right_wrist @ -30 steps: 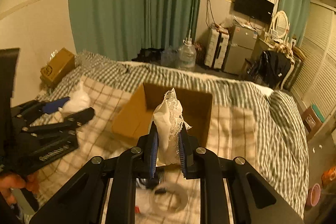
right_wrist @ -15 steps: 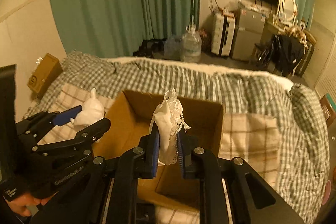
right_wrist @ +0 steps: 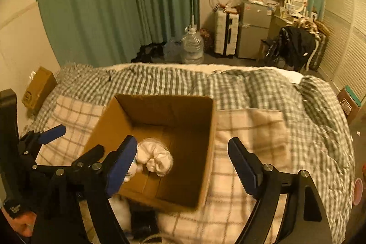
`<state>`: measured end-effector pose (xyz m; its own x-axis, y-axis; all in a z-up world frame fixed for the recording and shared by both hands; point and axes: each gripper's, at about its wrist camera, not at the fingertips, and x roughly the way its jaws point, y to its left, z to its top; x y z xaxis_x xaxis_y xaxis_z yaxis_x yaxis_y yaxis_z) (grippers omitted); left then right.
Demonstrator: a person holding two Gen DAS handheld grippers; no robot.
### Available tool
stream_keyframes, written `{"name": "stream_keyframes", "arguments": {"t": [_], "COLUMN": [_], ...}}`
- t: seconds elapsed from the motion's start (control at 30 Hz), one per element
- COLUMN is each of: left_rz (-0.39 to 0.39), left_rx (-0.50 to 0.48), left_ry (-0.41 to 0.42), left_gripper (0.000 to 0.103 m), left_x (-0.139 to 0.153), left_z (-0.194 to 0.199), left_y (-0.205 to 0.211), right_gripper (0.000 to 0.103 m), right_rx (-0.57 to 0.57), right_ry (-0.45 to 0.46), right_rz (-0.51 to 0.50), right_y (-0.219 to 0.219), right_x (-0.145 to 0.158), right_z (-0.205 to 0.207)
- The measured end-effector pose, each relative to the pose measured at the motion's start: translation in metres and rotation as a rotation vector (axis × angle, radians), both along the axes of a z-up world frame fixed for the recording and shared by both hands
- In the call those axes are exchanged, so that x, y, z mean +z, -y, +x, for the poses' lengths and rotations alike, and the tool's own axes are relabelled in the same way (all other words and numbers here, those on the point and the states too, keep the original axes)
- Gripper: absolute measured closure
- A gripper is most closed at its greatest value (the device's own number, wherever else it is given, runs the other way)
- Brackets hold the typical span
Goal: Organize objects
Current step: 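Carry the figurine and lace cloth into the box and open both tools, then move both tools toward the clear plastic container and white tape roll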
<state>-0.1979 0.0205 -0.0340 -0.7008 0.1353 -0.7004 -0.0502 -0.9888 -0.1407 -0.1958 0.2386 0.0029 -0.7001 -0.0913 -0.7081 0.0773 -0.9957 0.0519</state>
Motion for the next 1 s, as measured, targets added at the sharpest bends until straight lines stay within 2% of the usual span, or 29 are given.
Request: {"name": "stream_keyframes", "arguments": {"t": [0.13, 0.23, 0.33, 0.43, 0.67, 0.8, 1.0], "left_rz": [-0.009, -0.001, 0.008, 0.013, 0.011, 0.032, 0.01], "left_rx": [0.034, 0.056, 0.07, 0.081, 0.104, 0.104, 0.108], "left_ry": [-0.052, -0.076, -0.069, -0.043, 0.031, 0.098, 0.143], "left_gripper": [0.0, 0.0, 0.0, 0.0, 0.0, 0.0, 0.0], "left_x": [0.034, 0.047, 0.045, 0.031, -0.021, -0.049, -0.071], "left_z": [0.045, 0.075, 0.1, 0.117, 0.138, 0.135, 0.127], "left_y": [0.01, 0.013, 0.015, 0.014, 0.008, 0.006, 0.0], "right_gripper": [0.011, 0.009, 0.008, 0.008, 0.008, 0.008, 0.008], "right_rx": [-0.03, -0.042, -0.051, -0.054, -0.053, -0.035, -0.041], "right_ry": [-0.062, -0.102, -0.126, -0.118, -0.01, 0.105, 0.231], "right_rz": [0.009, 0.027, 0.041, 0.038, 0.074, 0.044, 0.005], "right_y": [-0.005, -0.004, 0.0, 0.004, 0.017, 0.021, 0.016], "right_x": [0.039, 0.063, 0.075, 0.071, 0.01, -0.036, -0.088], "right_z": [0.046, 0.083, 0.119, 0.147, 0.167, 0.156, 0.135]}}
